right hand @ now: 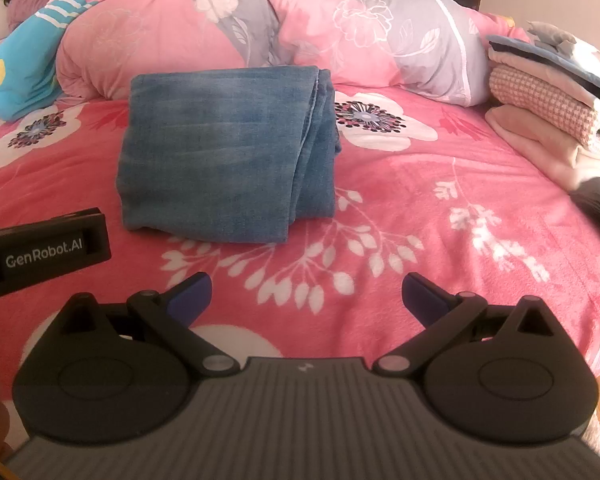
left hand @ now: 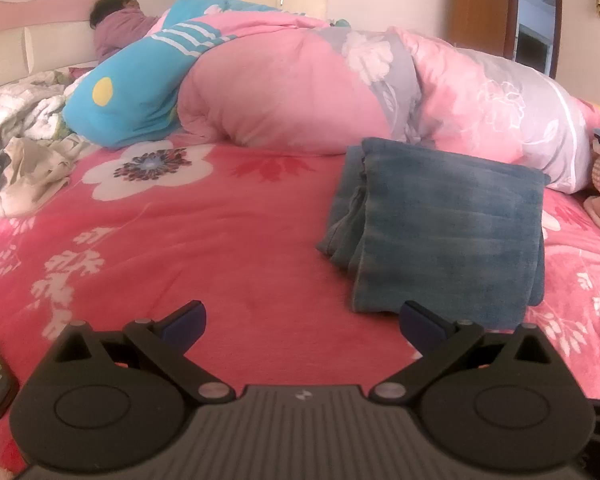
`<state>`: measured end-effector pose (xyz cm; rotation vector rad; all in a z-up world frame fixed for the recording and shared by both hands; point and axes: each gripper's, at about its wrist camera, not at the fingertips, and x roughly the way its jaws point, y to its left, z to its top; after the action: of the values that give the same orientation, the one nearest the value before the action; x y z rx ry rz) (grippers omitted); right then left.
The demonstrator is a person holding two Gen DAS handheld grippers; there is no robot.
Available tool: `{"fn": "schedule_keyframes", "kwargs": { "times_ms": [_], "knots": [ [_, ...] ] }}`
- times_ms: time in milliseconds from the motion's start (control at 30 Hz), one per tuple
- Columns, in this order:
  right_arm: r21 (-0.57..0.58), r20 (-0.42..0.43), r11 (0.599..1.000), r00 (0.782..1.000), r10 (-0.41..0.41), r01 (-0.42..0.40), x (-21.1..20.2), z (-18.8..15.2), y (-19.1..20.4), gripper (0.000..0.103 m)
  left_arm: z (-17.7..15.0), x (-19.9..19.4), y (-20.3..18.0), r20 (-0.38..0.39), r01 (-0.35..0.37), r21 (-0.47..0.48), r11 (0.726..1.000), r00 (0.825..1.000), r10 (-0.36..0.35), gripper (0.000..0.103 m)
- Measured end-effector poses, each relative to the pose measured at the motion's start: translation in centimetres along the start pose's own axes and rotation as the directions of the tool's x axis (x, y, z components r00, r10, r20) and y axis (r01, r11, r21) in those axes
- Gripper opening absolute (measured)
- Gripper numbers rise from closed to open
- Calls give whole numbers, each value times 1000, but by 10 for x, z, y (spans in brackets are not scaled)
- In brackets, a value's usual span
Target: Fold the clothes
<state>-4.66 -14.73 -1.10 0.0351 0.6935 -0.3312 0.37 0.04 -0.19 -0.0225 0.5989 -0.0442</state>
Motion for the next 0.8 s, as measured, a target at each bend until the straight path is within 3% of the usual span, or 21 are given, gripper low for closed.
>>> {"fn": "schedule_keyframes", "kwargs": {
  "times_ms": [800],
  "knots": [
    [8,-4,1000,1000,8,-8,2,-2,0,102,0,5,-1,-30,8,-25,1000,1000,-9,103]
  ]
}}
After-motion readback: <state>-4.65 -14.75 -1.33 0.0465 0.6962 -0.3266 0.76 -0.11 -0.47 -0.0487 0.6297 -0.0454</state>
